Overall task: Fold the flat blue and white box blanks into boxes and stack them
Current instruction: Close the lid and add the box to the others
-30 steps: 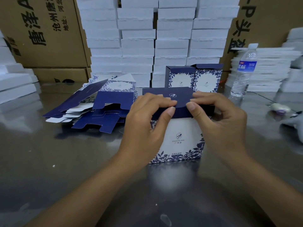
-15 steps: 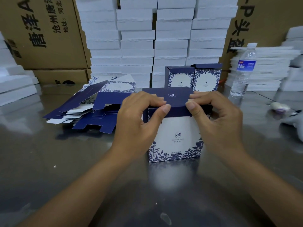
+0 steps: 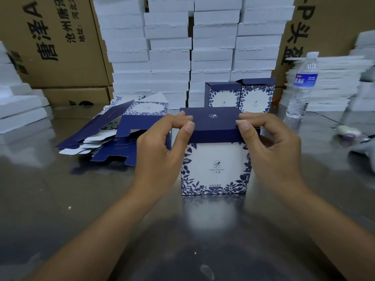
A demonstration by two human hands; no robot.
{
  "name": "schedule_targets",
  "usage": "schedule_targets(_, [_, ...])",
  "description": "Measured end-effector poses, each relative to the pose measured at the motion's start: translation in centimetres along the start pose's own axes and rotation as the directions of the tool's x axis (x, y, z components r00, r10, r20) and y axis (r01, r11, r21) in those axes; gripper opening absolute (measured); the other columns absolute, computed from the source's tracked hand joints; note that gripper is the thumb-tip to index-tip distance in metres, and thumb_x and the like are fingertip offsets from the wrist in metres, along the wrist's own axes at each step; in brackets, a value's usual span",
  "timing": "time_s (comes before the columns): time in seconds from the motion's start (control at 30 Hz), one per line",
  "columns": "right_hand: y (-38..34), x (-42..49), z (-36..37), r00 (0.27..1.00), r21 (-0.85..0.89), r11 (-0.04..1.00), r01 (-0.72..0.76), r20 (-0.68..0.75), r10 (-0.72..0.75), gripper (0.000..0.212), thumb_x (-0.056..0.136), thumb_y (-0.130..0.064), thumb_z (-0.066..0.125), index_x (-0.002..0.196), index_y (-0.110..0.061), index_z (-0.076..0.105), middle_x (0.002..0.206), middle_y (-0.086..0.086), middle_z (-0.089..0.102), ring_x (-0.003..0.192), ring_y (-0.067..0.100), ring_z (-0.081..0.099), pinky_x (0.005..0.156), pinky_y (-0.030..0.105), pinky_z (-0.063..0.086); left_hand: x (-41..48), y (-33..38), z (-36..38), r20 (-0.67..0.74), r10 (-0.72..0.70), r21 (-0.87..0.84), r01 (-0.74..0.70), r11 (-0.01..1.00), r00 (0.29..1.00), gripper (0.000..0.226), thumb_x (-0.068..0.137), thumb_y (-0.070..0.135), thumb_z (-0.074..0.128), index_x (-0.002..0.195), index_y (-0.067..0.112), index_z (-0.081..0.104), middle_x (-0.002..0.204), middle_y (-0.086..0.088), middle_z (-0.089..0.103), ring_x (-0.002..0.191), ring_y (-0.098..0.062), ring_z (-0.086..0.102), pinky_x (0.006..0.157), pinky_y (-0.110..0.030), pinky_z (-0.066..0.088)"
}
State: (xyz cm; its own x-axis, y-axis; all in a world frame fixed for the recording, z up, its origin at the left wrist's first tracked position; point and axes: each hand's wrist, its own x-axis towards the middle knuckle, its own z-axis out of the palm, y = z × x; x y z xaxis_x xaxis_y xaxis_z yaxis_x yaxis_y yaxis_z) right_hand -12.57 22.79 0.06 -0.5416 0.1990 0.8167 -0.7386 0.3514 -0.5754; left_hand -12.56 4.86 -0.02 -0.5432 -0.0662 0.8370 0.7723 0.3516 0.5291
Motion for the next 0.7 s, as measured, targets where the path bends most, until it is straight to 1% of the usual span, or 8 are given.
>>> schedule_targets(0.1, [0.10, -0.27, 0.06, 0.999, 0.020, 1.000, -0.022, -0.033, 0.023, 0.008, 0.084, -0.043, 0.059, 0.080, -0.043, 0.066, 0.094, -0.023, 0.067, 0.098, 0.002, 0.062, 0.076, 0.016, 0.048, 0.05, -0.18, -0.05, 0.013, 0.014, -0.002, -0.014, 1.000, 1.000, 0.019, 0.094, 0.025, 0.052, 0.090, 0.010, 0.064, 0.102, 0.014, 0.065, 0.112, -0.005, 0.061, 0.098, -0.028, 0.047])
schedule_targets(0.2, [0.09, -0.50, 0.13, 0.997, -0.010, 0.998, -0.057, -0.059, 0.056, 0.006, 0.082, -0.048, 0.058, 0.080, -0.046, 0.063, 0.096, -0.024, 0.065, 0.101, 0.003, 0.061, 0.076, 0.020, 0.051, 0.11, -0.20, -0.08, 0.015, 0.007, -0.001, -0.007, 1.000, 1.000, 0.021, 0.093, 0.023, 0.053, 0.090, 0.006, 0.065, 0.103, 0.010, 0.066, 0.112, -0.004, 0.060, 0.098, -0.024, 0.046])
schedule_targets(0.27, [0.07, -0.47, 0.09, 0.996, -0.014, 0.998, -0.065, -0.064, 0.064, 0.006, 0.082, -0.047, 0.058, 0.078, -0.044, 0.062, 0.098, -0.020, 0.065, 0.100, 0.006, 0.061, 0.075, 0.024, 0.052, 0.15, -0.14, -0.06, 0.017, 0.005, 0.007, -0.005, 1.000, 1.000, 0.022, 0.092, 0.023, 0.053, 0.089, 0.005, 0.065, 0.102, 0.008, 0.066, 0.111, -0.004, 0.060, 0.097, -0.022, 0.046])
schedule_targets(0.33, [0.10, -0.33, 0.04, 0.997, -0.029, 0.998, -0.055, -0.062, 0.054, 0.007, 0.083, -0.045, 0.059, 0.077, -0.041, 0.061, 0.097, -0.016, 0.066, 0.098, 0.008, 0.062, 0.074, 0.025, 0.051, 0.19, -0.10, -0.09, 0.022, -0.001, 0.014, 0.000, 1.000, 1.000, 0.024, 0.092, 0.024, 0.053, 0.088, 0.004, 0.065, 0.102, 0.009, 0.066, 0.111, -0.004, 0.060, 0.097, -0.023, 0.046])
schedule_targets(0.43, [0.39, -0.17, -0.06, 0.996, 0.004, 0.997, -0.071, -0.060, 0.071, 0.009, 0.082, -0.047, 0.059, 0.078, -0.042, 0.064, 0.096, -0.016, 0.067, 0.097, 0.007, 0.063, 0.073, 0.020, 0.049, 0.29, -0.05, -0.26, 0.047, -0.038, -0.011, 0.038, 0.999, 0.998, 0.018, 0.091, 0.025, 0.053, 0.087, 0.011, 0.063, 0.101, 0.013, 0.065, 0.112, -0.002, 0.059, 0.098, -0.025, 0.046])
schedule_targets(0.53, [0.79, -0.08, -0.12, 0.994, 0.031, 0.997, -0.077, -0.069, 0.079, 0.016, 0.087, -0.047, 0.053, 0.082, -0.043, 0.068, 0.094, -0.020, 0.069, 0.095, 0.001, 0.063, 0.073, 0.013, 0.046, 0.44, 0.17, -0.42, 0.089, -0.097, -0.096, 0.106, 0.990, 0.991, 0.014, 0.092, 0.030, 0.051, 0.085, 0.022, 0.060, 0.103, 0.015, 0.065, 0.114, -0.001, 0.058, 0.098, -0.019, 0.043])
schedule_targets(0.6, [0.89, -0.07, -0.07, 0.995, 0.030, 0.997, -0.074, -0.068, 0.076, 0.019, 0.090, -0.046, 0.050, 0.083, -0.045, 0.068, 0.095, -0.023, 0.068, 0.095, 0.000, 0.062, 0.074, 0.014, 0.045, 0.50, 0.25, -0.45, 0.101, -0.121, -0.146, 0.135, 0.980, 0.987, 0.016, 0.090, 0.030, 0.046, 0.089, 0.023, 0.061, 0.103, 0.015, 0.065, 0.113, 0.001, 0.058, 0.096, -0.013, 0.041])
schedule_targets(0.7, [0.88, -0.03, -0.07, 0.995, 0.021, 0.997, -0.076, -0.061, 0.078, 0.019, 0.090, -0.045, 0.050, 0.082, -0.044, 0.067, 0.094, -0.023, 0.067, 0.096, 0.000, 0.062, 0.077, 0.017, 0.046, 0.52, 0.18, -0.35, 0.096, -0.129, -0.166, 0.144, 0.976, 0.987, 0.019, 0.089, 0.030, 0.045, 0.091, 0.021, 0.062, 0.103, 0.013, 0.065, 0.111, 0.004, 0.058, 0.095, -0.011, 0.041])
